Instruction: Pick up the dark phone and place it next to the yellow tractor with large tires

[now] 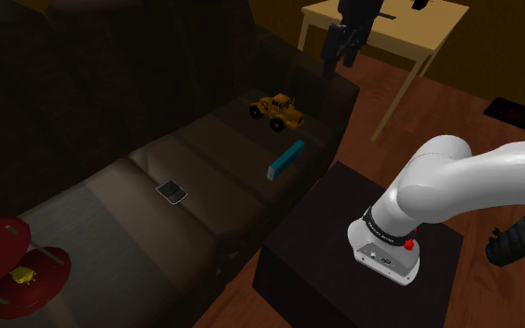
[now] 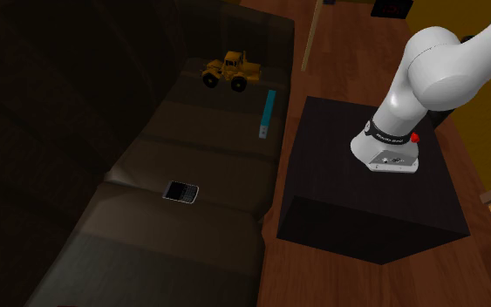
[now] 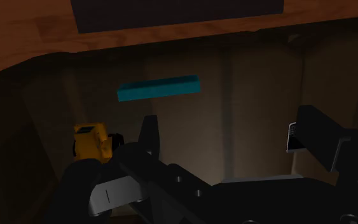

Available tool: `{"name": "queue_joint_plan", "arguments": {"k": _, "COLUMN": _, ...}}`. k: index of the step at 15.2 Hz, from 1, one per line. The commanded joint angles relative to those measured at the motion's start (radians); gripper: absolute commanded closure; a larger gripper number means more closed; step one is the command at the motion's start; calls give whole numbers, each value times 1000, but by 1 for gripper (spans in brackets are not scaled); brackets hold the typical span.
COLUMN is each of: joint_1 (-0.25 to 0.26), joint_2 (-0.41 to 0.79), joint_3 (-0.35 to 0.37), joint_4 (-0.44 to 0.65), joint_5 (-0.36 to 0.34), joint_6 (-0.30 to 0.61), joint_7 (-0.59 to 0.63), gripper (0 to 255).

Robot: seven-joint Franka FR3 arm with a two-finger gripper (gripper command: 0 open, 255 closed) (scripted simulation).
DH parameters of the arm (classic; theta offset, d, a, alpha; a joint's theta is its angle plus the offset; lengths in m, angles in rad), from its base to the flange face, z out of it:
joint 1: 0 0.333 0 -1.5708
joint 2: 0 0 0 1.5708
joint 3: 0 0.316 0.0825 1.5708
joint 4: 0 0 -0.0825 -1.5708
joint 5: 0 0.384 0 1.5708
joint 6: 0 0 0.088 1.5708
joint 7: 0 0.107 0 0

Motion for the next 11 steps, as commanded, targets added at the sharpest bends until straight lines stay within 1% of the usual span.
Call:
{"name": "queue_joint_plan", "arguments": {"k": 1, "joint_1": 0, "joint_2": 0, "joint_3": 0, "joint_4": 0, "joint_5": 0, "joint_6": 0, "joint_7": 0, "gripper": 0}}
{"name": "queue_joint_plan", "arguments": {"k": 6, "joint_1": 19, "joint_2": 92, "joint_3": 46, "joint_4": -63, "joint_5": 34, "joint_6": 155, "joint_7": 28, "gripper": 0}}
{"name": "queue_joint_plan", "arguments": {"k": 11, "joint_1": 36, "joint_2": 214, "joint_3": 93, "joint_4": -94, "joint_5": 60, "joint_6": 309, "joint_7": 55, "gripper": 0}}
